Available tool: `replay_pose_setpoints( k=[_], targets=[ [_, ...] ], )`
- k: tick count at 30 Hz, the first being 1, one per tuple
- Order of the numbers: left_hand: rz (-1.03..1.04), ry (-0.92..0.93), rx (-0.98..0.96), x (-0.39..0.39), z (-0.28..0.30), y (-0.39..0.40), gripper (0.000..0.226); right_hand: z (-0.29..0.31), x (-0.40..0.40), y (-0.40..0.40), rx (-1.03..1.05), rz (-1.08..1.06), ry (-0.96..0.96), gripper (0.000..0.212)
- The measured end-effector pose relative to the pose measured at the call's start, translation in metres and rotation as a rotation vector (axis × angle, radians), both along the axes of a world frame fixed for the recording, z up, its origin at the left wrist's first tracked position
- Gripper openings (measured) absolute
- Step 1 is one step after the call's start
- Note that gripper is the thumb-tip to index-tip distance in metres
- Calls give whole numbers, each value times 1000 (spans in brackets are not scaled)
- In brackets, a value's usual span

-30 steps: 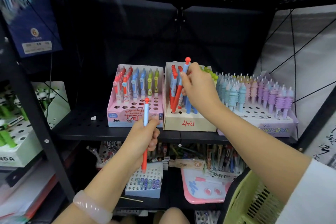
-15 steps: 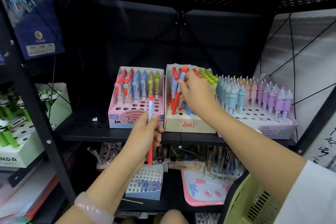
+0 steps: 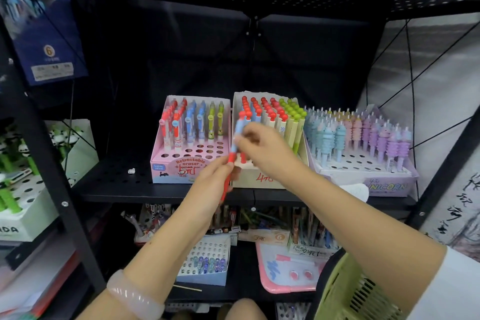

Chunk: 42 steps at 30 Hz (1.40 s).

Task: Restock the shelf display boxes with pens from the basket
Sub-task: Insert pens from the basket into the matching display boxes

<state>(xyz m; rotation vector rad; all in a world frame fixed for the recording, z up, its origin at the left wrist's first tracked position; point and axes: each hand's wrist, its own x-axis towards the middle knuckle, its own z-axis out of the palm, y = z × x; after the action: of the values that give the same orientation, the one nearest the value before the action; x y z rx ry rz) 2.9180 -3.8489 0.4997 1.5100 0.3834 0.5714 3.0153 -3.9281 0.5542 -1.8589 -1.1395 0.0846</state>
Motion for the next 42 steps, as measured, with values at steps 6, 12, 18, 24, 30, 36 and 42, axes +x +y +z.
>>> replay_pose_setpoints(
  k=[6,12,18,24,30,36,42],
  targets=[
    [64,114,320,-6,-10,14,35,18,19,-12,194,-343,-410,13],
    [74,125,331,-10,-16,14,30,3,31,-6,-108,-367,-528,21],
    [54,89,305,-11,-13,5,23,0,32,-4,-331,-357,-521,40],
    [-46,68,316,-3,-21,-30,22,-4,29,-52,-397,-265,-413,32],
    [-323,85,321,25,-55,-117,24,-36,35,-160,-549,-198,-296,24],
    [-691,251,454,51,-116,-205,17,-158,49,-293,-1083,-210,-63,28],
    [-808,444,495,61,-156,-226,16,-281,39,-392,-1409,-268,221,38]
  ],
)
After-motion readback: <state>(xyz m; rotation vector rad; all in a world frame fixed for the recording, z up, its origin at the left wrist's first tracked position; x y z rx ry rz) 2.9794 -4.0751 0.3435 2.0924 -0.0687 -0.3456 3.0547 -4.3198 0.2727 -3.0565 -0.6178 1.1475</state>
